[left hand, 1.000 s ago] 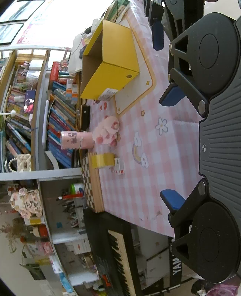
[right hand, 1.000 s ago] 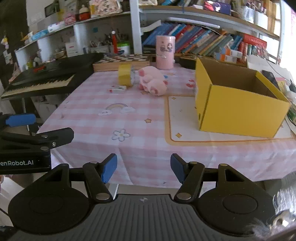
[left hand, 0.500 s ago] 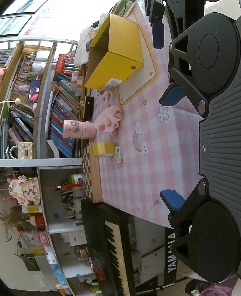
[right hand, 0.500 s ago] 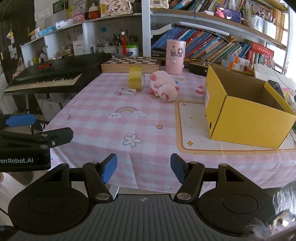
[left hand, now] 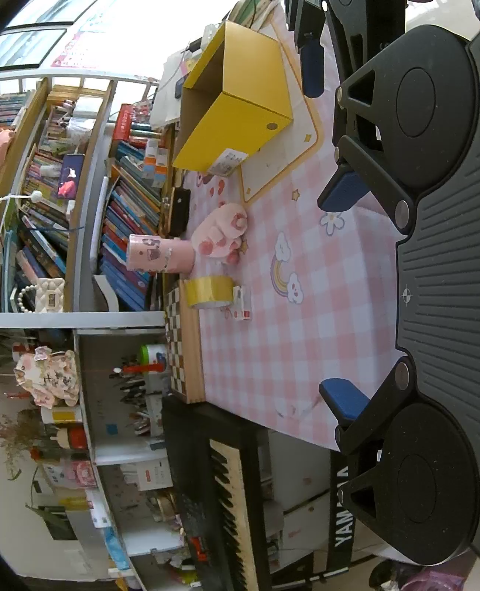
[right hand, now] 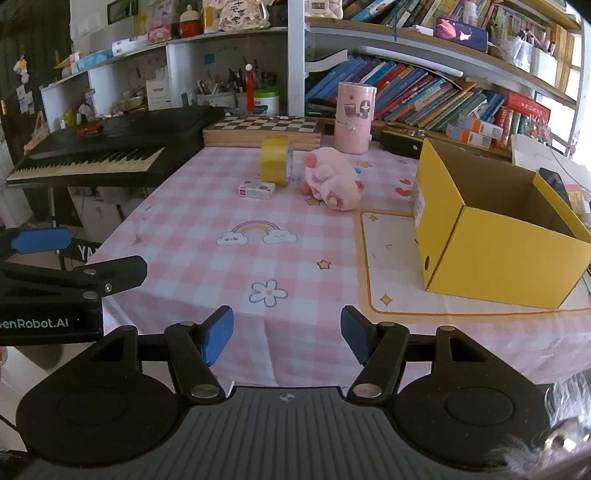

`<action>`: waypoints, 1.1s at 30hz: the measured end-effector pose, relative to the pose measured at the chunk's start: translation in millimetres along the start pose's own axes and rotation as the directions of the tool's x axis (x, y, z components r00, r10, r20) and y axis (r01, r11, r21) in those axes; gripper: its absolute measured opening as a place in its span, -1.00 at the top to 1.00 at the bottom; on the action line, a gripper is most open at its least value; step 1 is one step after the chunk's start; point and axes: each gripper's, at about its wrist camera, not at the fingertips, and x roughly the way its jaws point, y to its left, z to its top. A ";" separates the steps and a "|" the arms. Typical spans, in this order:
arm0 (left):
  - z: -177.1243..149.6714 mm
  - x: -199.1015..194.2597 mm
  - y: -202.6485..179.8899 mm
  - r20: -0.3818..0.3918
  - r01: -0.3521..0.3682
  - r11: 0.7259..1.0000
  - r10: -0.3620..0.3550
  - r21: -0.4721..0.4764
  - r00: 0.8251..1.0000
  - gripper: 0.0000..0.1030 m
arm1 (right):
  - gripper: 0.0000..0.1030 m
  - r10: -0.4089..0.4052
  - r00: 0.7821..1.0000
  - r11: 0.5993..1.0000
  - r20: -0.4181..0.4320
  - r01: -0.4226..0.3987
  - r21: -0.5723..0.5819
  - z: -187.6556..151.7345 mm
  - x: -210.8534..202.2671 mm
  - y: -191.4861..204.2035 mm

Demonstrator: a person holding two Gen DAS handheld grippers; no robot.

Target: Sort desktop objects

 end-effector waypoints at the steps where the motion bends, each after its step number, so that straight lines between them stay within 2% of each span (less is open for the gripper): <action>1: 0.7 2.0 0.2 -0.002 -0.003 1.000 0.003 0.000 1.000 -0.91 | -0.22 0.003 1.000 1.000 -0.002 -0.003 -0.001 1.2 2.3 -0.2; 17: 30.8 62.9 0.1 -0.044 -0.030 0.999 0.029 -0.018 0.999 -0.91 | -0.27 0.014 0.999 1.000 -0.030 -0.014 -0.008 40.3 59.7 -24.2; 27: 62.3 109.9 0.5 -0.059 -0.083 0.995 0.081 -0.047 0.995 -0.91 | -0.28 0.009 1.000 1.000 -0.005 -0.009 -0.013 83.5 101.6 -48.9; 33: 79.8 135.1 2.2 -0.068 -0.119 0.990 0.114 -0.073 0.991 -0.91 | -0.36 0.022 1.000 1.000 -0.007 -0.022 -0.019 106.0 126.6 -63.5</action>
